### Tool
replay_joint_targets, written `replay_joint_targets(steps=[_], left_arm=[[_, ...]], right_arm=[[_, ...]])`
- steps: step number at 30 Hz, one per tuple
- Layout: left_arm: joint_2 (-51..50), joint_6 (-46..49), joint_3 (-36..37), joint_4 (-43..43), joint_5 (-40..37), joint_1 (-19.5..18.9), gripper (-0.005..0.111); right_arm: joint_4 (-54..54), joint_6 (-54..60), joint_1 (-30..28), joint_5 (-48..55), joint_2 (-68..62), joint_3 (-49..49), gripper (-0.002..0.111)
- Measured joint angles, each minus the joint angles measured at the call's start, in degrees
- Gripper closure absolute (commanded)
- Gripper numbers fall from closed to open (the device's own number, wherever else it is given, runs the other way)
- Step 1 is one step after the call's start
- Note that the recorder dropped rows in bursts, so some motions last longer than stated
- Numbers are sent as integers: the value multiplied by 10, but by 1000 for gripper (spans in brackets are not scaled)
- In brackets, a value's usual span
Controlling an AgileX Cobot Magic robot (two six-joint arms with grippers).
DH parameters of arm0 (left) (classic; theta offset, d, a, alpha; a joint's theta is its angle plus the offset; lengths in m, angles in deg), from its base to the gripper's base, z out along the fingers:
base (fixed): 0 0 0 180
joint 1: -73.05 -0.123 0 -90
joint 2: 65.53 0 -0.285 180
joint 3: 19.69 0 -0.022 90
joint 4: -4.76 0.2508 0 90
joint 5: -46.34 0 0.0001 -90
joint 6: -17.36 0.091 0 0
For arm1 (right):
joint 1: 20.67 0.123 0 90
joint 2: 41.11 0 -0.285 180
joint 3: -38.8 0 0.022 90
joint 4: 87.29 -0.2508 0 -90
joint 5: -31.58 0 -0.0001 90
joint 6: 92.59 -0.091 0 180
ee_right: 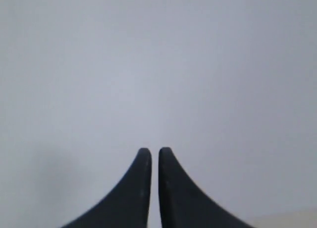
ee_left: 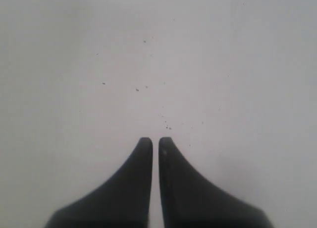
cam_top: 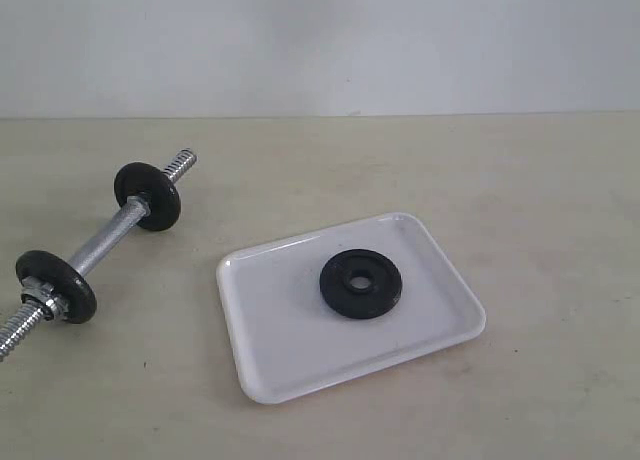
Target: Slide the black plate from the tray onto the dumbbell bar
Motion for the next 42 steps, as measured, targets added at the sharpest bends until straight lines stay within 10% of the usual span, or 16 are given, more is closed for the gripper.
replay_joint_targets(steps=[14,30,42], left_arm=[[0,-120,0,0,70,0,102],[1,-255,-37,86,157,0,102],[2,-258,-228,215,14,0,102]], right_arm=[[-86,-272,0,-292,1,0,104],[-67,-573,0,-253,1,0,104],[-47,-626,0,-227,1,0,104]])
